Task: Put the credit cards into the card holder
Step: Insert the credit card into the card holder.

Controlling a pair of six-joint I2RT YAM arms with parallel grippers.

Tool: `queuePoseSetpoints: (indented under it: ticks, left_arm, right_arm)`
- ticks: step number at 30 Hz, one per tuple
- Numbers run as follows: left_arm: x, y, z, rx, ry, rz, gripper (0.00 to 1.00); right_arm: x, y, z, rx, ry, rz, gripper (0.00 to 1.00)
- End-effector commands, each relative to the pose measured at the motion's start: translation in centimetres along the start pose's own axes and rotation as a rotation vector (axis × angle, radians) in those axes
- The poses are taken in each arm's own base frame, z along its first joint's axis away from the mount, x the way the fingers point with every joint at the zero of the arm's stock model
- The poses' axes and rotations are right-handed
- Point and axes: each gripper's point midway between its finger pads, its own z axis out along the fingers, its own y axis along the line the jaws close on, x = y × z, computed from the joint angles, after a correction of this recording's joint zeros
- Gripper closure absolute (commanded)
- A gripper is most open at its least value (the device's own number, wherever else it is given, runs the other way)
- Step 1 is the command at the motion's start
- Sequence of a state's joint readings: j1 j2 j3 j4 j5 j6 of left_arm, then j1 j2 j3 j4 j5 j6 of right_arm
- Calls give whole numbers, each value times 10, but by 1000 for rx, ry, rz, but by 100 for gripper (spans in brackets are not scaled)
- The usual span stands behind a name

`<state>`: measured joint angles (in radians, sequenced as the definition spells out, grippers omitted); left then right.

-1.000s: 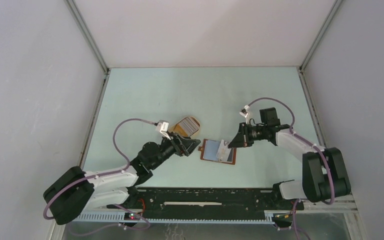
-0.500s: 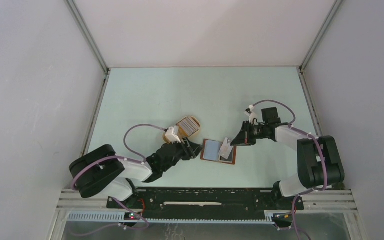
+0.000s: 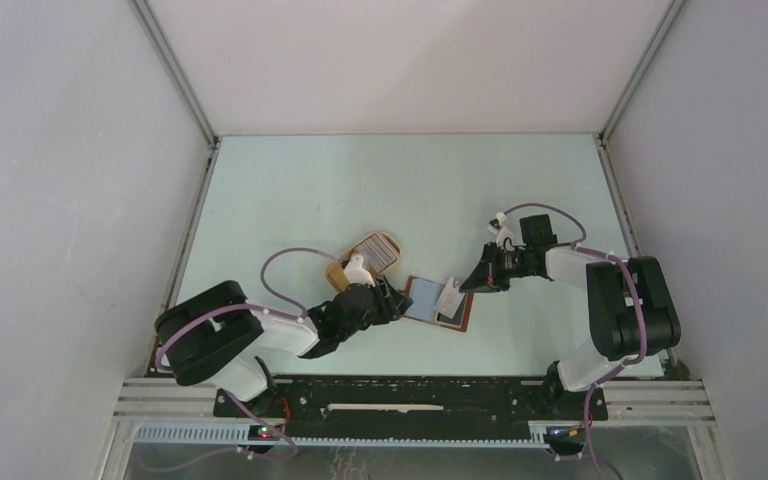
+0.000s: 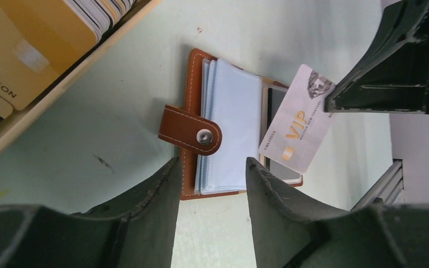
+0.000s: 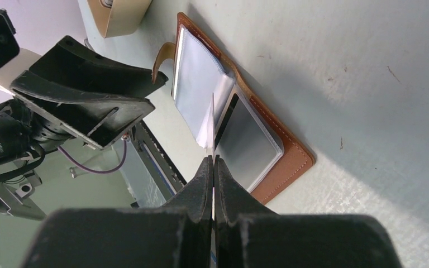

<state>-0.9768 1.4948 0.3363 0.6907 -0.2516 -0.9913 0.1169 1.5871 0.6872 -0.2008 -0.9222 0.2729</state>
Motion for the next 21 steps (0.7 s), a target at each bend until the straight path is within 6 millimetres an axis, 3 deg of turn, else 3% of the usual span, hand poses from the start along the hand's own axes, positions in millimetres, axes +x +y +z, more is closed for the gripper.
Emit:
queuePoseSetpoints:
  ticks: [1, 6, 21]
  left_arm:
    - [0, -11, 9, -4, 9, -5, 52]
    - [9, -9, 12, -9, 44, -5, 60]
    - [26, -7, 16, -14, 99, 4, 62]
  right_arm:
    - [-15, 7, -2, -23, -26, -11, 100]
    - [-16, 6, -1, -19, -24, -1, 100]
    - [-11, -1, 2, -7, -1, 44, 100]
